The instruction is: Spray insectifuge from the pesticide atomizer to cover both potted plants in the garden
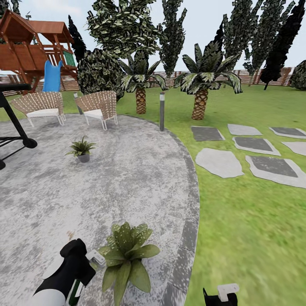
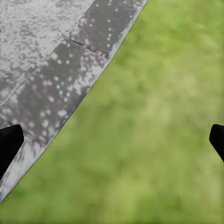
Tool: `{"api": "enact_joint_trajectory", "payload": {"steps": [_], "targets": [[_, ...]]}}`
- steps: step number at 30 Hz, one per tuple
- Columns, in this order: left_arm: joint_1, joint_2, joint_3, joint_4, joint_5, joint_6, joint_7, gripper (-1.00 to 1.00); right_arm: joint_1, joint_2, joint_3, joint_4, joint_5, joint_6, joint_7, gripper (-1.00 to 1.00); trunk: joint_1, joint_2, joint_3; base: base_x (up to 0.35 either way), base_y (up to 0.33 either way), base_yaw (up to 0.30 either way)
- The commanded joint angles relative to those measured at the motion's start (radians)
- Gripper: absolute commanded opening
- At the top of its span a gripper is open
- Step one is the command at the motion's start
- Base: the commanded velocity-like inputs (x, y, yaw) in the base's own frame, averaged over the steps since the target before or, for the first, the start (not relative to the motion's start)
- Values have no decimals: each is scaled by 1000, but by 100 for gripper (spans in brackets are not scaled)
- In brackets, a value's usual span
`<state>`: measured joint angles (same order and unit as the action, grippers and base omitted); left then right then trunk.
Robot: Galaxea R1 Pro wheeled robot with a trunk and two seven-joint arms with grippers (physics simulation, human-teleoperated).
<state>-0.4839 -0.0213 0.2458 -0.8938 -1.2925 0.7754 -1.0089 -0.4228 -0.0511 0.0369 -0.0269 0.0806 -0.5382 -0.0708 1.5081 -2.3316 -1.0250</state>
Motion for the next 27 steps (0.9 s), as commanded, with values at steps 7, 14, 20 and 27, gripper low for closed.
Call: {"api": "enact_joint_trajectory", "payload": {"steps": [7,14,20,27], "targets": [[0,-3,6,-19,-5,5,-8,-100,-1,1,3,1,8,-2,-7,100,0,0,-1,0,0,153],[0,-4,6,-20,-2,5,-8,-100,-1,-1,3,1,8,-2,-7,100,0,0,-1,107,0,21],[0,-5,6,-20,-2,5,-8,-100,-1,0,3,1,8,-2,-7,100,0,0,-1,12,0,18],[1,-6,6,-20,-2,5,-8,-100,-1,1,3,2,8,-2,-7,100,0,0,-1,57,-84,131]]}}
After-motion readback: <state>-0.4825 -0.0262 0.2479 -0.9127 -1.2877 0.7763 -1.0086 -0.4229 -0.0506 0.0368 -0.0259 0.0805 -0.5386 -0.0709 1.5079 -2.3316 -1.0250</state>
